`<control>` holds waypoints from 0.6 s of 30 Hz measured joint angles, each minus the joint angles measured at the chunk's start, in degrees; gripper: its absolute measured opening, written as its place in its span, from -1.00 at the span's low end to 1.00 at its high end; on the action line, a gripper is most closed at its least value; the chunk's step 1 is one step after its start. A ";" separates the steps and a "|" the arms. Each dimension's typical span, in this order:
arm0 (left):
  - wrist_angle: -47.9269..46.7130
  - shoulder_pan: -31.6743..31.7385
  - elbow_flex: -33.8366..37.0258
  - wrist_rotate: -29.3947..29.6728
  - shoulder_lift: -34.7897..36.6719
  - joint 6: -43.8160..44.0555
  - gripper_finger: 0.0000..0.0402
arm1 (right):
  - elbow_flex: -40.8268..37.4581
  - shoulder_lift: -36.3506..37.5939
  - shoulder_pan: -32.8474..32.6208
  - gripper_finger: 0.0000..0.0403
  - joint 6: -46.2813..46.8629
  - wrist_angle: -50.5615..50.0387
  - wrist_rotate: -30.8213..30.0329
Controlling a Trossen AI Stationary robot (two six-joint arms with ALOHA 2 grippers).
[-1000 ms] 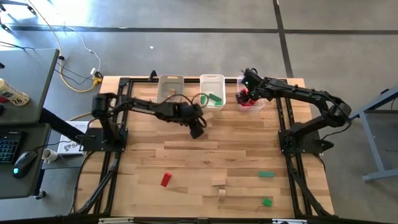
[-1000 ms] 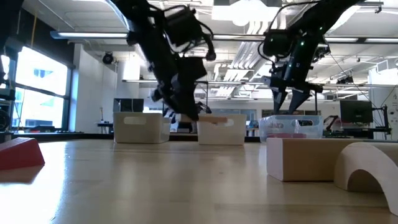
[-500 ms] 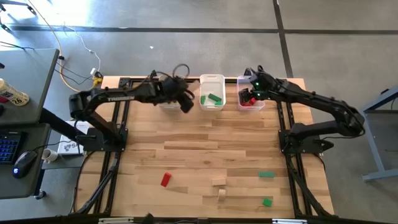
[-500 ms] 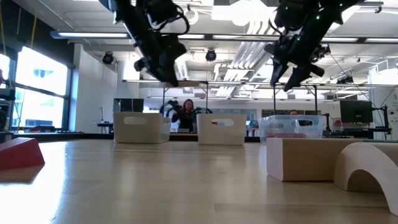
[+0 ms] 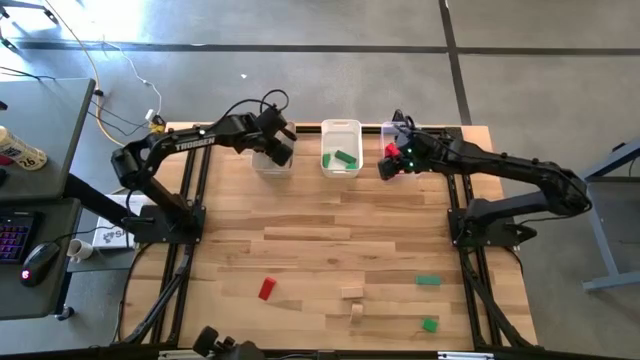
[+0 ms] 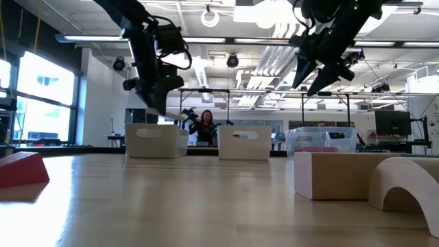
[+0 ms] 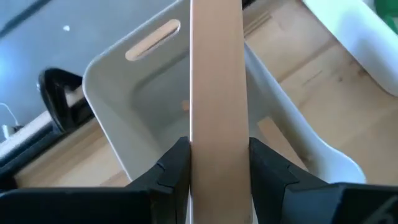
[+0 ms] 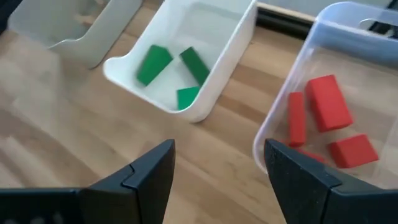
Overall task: Sort & place blocks by color
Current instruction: Put the brown block into the gray bin
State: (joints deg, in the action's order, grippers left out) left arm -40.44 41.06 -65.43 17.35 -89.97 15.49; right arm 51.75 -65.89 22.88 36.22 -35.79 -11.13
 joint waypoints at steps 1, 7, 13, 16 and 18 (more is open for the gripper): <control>0.14 0.27 0.03 -0.50 -0.42 0.30 -0.51 | 0.00 0.00 -0.62 0.16 0.21 -0.01 0.32; 0.42 1.13 -0.02 -5.09 -3.26 1.56 -0.51 | 0.00 0.00 -4.46 0.16 1.52 -0.05 4.62; -0.12 1.33 0.03 -5.42 -6.70 3.28 -0.51 | 0.00 0.00 -8.67 0.16 4.84 -0.26 9.34; -0.05 1.38 0.03 -5.38 -7.58 3.39 -0.41 | 0.00 0.00 -11.01 0.16 5.76 -0.52 9.77; -0.10 1.38 0.03 -6.06 -7.83 3.41 -0.31 | 0.00 0.00 -12.55 0.16 5.80 -0.71 10.31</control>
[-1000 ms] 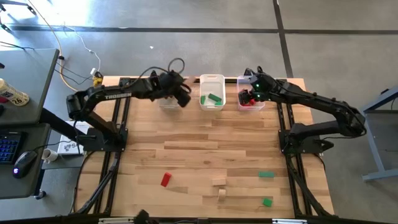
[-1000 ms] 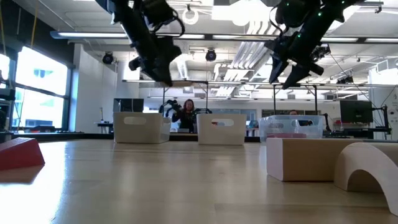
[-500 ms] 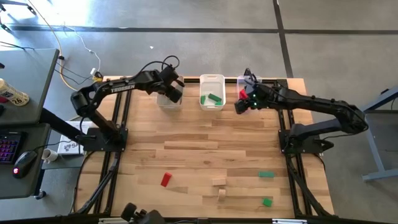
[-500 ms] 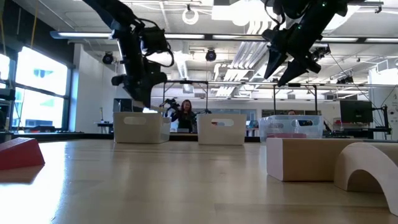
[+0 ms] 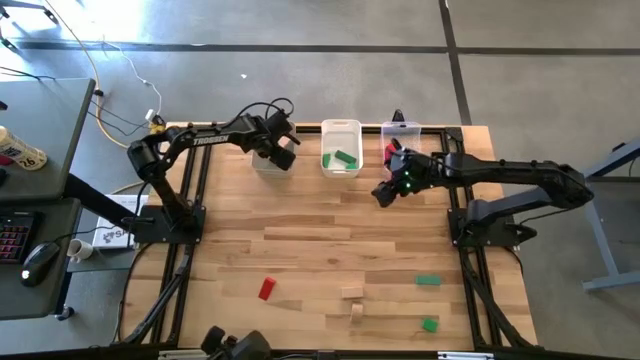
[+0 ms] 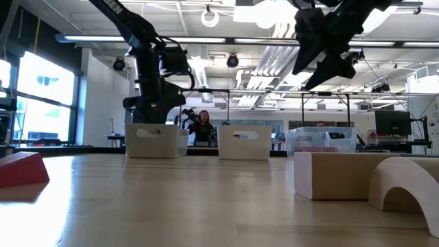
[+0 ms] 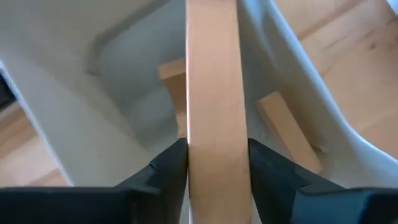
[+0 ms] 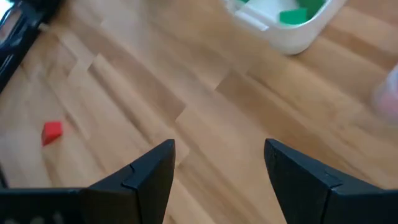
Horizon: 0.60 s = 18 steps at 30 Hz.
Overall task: Sort & place blocks by color
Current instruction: Put the brown block into the gray bin, then put the green block into the white bin
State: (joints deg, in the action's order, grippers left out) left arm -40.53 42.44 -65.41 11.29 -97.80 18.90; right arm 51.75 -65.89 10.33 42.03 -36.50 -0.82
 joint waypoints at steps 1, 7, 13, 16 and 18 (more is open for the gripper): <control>0.03 0.00 0.00 -0.58 0.00 -0.01 -0.26 | 0.00 -0.01 -0.81 0.16 -0.01 -0.02 0.08; 0.03 -0.02 0.00 -2.14 0.07 0.20 -0.10 | 0.00 -0.02 -5.36 0.16 0.02 -1.02 0.31; -0.21 -0.02 0.00 -2.58 0.07 0.44 0.02 | 0.00 -0.02 -9.61 0.16 0.19 -2.99 0.51; -1.50 0.15 -0.75 -4.21 0.07 -0.07 0.08 | 0.00 -0.02 -11.50 0.16 0.18 -3.63 1.99; -2.77 0.40 -1.97 -5.63 0.09 -0.59 0.10 | 0.00 -0.02 -12.87 0.16 0.74 -4.00 4.01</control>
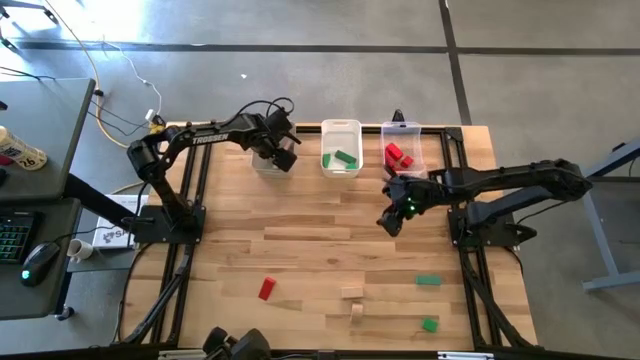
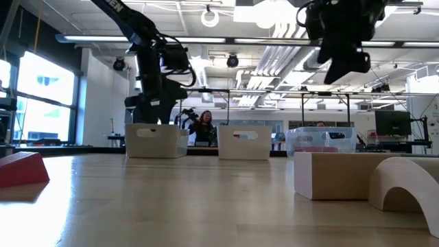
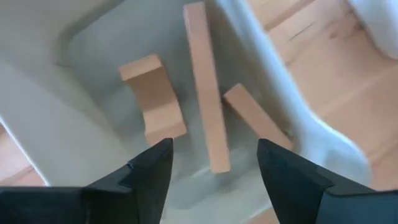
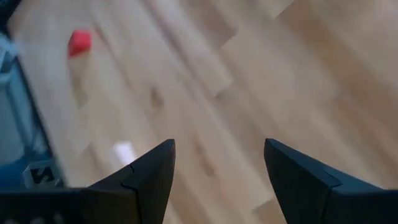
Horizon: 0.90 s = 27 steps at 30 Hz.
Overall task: Sort & place blocks by color
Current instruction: Put the green block into the white bin
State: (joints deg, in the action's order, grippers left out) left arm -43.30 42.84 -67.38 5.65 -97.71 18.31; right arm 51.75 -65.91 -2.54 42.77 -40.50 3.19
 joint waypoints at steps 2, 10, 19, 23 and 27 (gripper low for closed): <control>-0.94 0.12 -1.29 -0.86 0.00 -1.39 0.10 | 0.00 0.00 -1.46 0.16 1.09 -0.79 2.14; -5.73 -0.76 -7.92 -0.48 1.64 -3.50 0.09 | 0.00 0.00 -9.18 0.16 4.64 -5.14 8.66; -6.44 -5.90 -9.99 -0.54 8.88 -2.77 0.09 | 0.00 0.00 -18.19 0.16 8.34 -12.12 10.47; -6.43 -8.81 -9.98 -0.55 11.69 -1.31 0.09 | -0.02 -0.02 -22.85 0.16 7.78 -13.72 9.03; -6.43 -11.51 -9.98 -0.70 13.46 -0.38 0.09 | -0.04 -0.09 -27.92 0.16 6.71 -14.46 4.34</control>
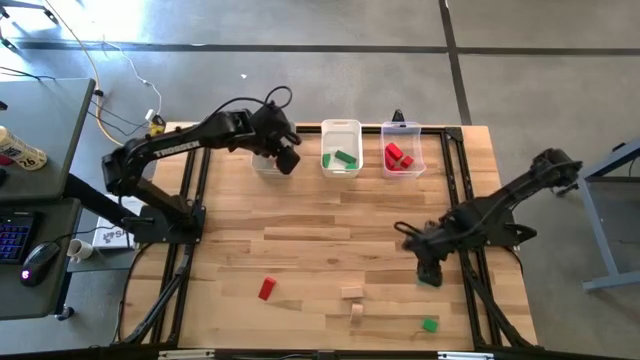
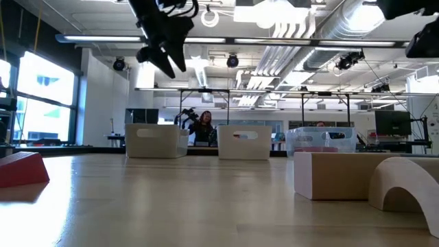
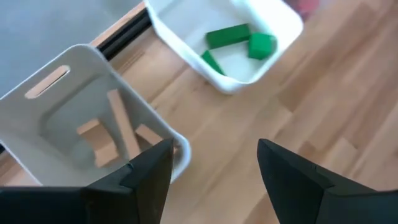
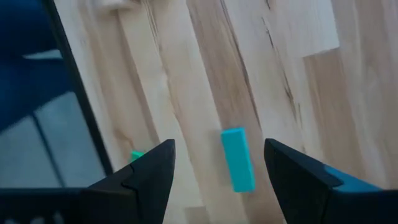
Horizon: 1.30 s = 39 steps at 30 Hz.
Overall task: Sort & place blocks by color
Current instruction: Put the green block into the white bin
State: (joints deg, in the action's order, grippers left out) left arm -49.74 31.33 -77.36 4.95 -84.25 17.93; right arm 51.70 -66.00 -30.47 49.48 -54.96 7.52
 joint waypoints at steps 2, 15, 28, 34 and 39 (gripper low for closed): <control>0.00 -1.50 0.00 0.02 0.63 0.55 0.09 | 0.00 -0.34 -2.41 0.16 -0.87 -0.06 -2.18; 0.04 -11.96 -0.01 -2.39 1.44 1.58 0.09 | -0.02 -10.01 -12.68 0.16 -1.98 -1.51 -9.02; 0.17 -13.92 0.00 -0.66 1.44 1.13 0.09 | -0.02 -23.93 -15.36 0.16 -1.98 -0.11 -6.86; 0.04 -14.13 0.00 -0.85 1.44 0.34 0.09 | -0.04 -28.29 -14.92 0.16 -2.66 0.09 -3.49; 0.03 -14.22 0.00 -0.85 1.44 -0.52 0.09 | -0.04 -30.68 -14.70 0.16 -6.35 0.66 -2.37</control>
State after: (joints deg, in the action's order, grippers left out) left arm -49.70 17.10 -77.36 4.10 -82.81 17.41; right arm 51.66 -96.68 -45.16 43.13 -54.30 5.16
